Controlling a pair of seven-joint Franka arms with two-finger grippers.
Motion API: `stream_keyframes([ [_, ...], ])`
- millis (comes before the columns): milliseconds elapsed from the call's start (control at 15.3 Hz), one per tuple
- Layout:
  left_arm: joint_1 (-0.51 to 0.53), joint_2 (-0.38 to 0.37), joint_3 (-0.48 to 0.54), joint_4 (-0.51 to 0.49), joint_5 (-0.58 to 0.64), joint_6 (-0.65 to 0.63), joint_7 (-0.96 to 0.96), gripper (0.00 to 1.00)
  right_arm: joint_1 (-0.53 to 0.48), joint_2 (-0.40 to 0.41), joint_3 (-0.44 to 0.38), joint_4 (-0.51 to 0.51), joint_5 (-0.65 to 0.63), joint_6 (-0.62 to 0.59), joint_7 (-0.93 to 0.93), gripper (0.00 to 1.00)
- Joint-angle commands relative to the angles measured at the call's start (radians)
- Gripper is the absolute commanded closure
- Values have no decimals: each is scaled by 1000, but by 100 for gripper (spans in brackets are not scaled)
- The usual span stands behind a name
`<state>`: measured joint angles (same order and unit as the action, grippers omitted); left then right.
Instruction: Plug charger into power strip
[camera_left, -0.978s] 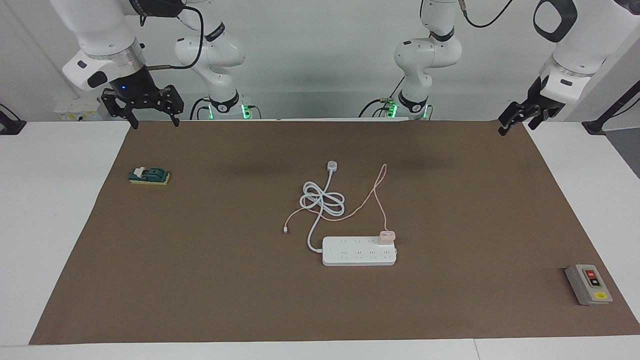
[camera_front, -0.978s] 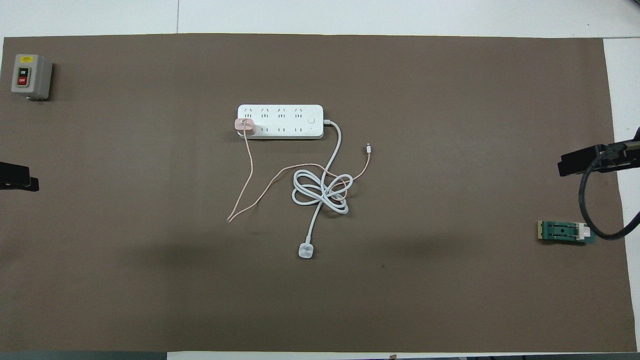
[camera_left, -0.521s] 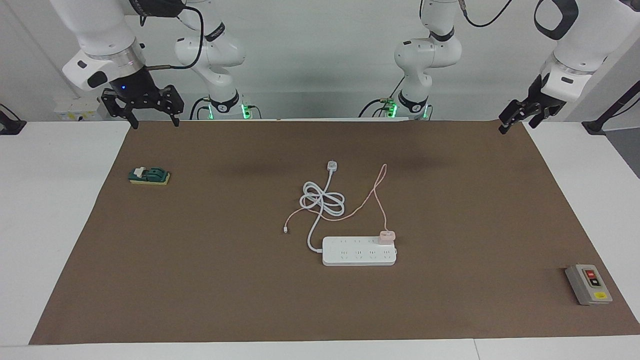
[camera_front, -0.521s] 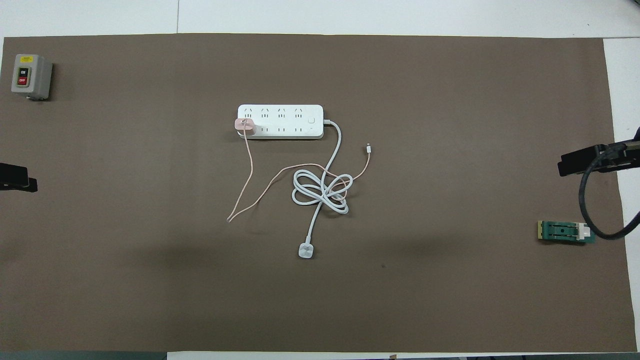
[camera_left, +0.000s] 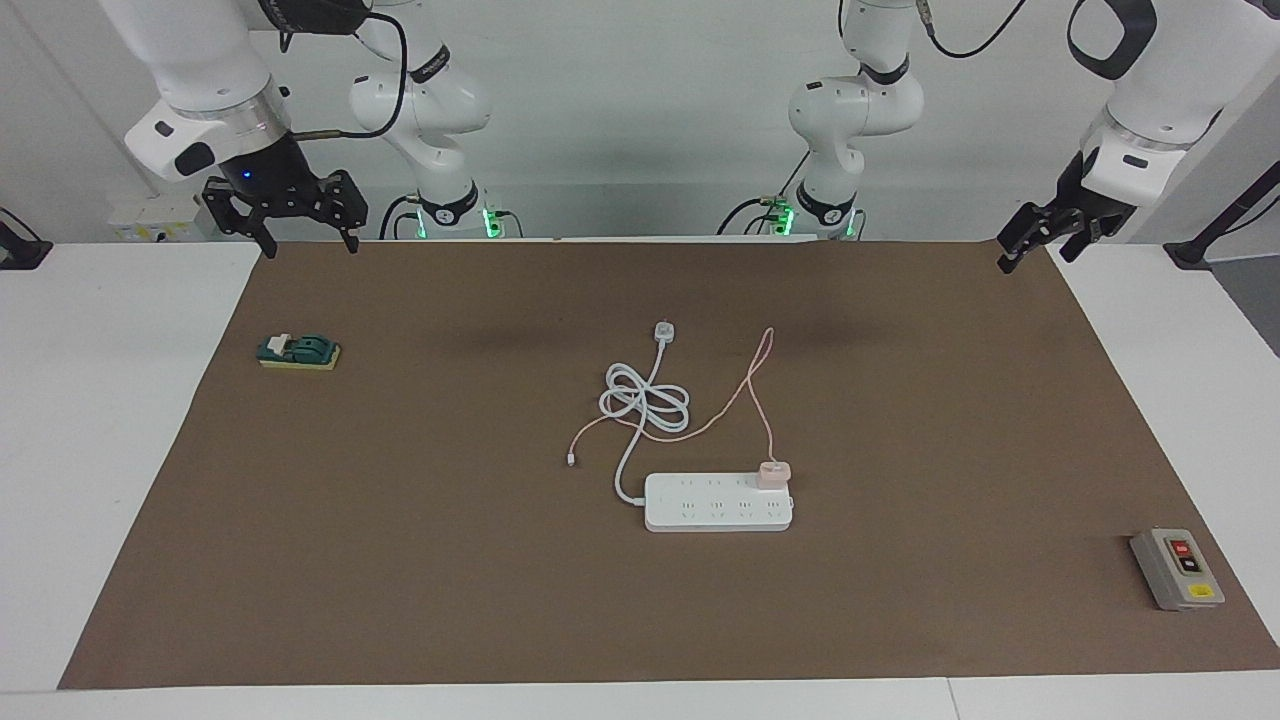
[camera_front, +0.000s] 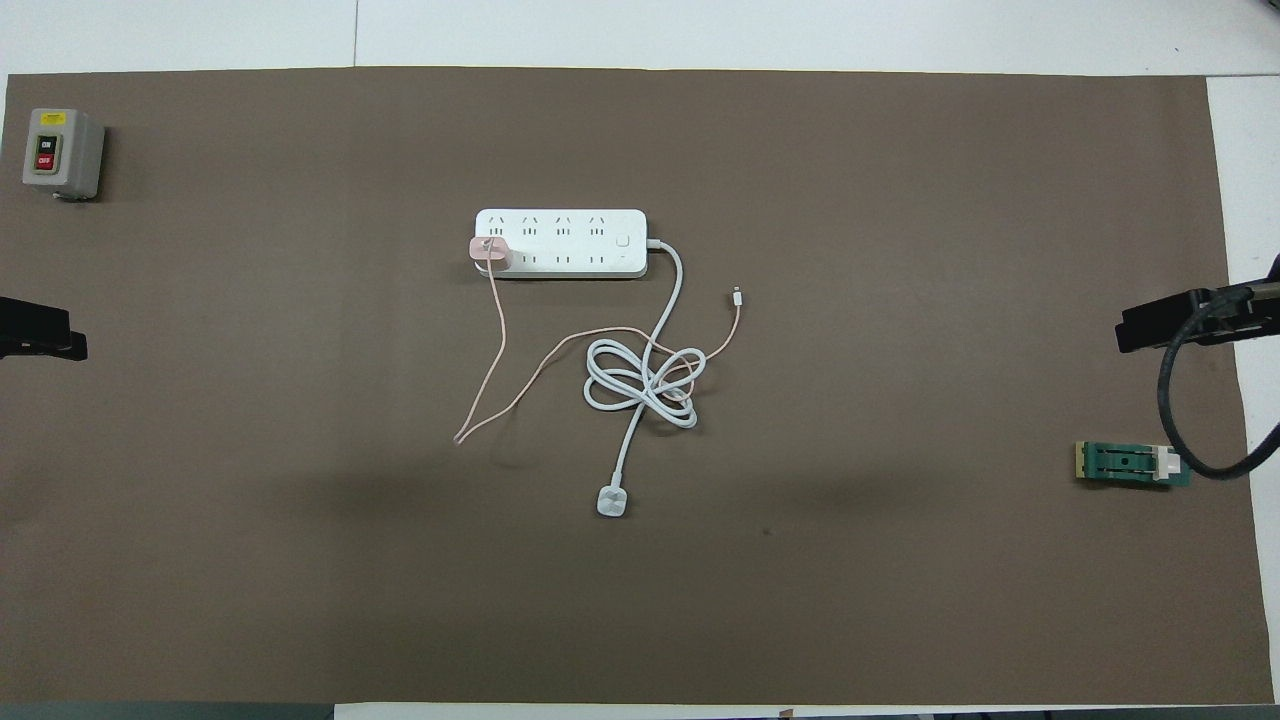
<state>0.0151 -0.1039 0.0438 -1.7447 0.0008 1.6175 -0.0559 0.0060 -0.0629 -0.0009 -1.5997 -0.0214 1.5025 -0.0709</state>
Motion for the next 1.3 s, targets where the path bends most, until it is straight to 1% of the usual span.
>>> stream_keyframes([
  [0,-23,10,8,24,-8,-1,-13,0,-14,-22,12,-23,6,-2,13,0],
  [196,-24,7,10,28,-44,-1,-47,0,-14,-22,12,-23,6,-4,13,0],
  [391,-24,4,8,28,-44,-13,-91,0,-14,-22,12,-23,6,-4,13,0],
  [521,-24,4,8,24,-39,-19,-56,0,-14,-22,12,-23,6,-4,11,0],
  [652,-24,4,10,22,-38,-22,40,0,-14,-22,12,-23,6,-4,13,0],
  [717,-24,4,10,22,-38,-22,51,0,-14,-22,12,-23,6,-5,13,0],
  [1238,-23,3,8,21,-38,-19,44,0,-14,-22,12,-23,6,-4,13,0],
])
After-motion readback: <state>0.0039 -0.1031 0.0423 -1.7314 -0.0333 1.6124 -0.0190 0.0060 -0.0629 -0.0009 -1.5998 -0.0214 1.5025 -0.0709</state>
